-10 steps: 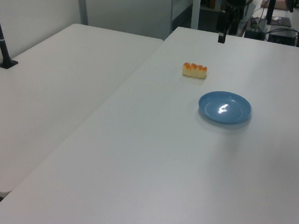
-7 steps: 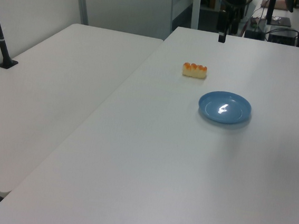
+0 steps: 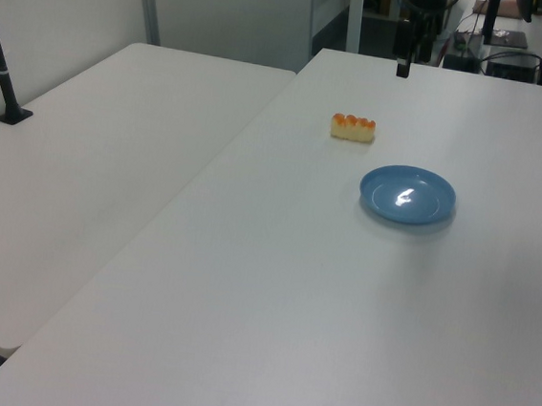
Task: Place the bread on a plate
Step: 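Move the open gripper from above the blue plate toward the bread roll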
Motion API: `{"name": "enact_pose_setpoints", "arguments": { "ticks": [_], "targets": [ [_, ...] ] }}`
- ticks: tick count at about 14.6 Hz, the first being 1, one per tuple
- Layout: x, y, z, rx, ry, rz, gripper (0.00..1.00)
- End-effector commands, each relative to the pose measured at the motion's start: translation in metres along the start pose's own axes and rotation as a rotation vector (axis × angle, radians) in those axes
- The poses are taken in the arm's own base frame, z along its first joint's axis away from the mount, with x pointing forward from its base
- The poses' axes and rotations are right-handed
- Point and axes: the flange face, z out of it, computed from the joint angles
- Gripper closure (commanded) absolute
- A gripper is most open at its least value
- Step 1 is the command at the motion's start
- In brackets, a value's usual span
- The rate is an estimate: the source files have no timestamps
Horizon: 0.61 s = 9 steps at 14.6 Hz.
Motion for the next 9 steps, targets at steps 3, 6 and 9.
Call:
{"name": "enact_pose_setpoints", "arguments": {
  "ticks": [3, 6, 9],
  "targets": [
    [-0.0042, -0.0014, -0.0007, -0.006, 0.006, -0.023, 0.0],
    [-0.0034, 0.0003, -0.0012, -0.006, 0.008, -0.033, 0.0],
    [0.0009, 0.0005, 0.007, -0.007, 0.0, -0.069, 0.0]
  ]
}}
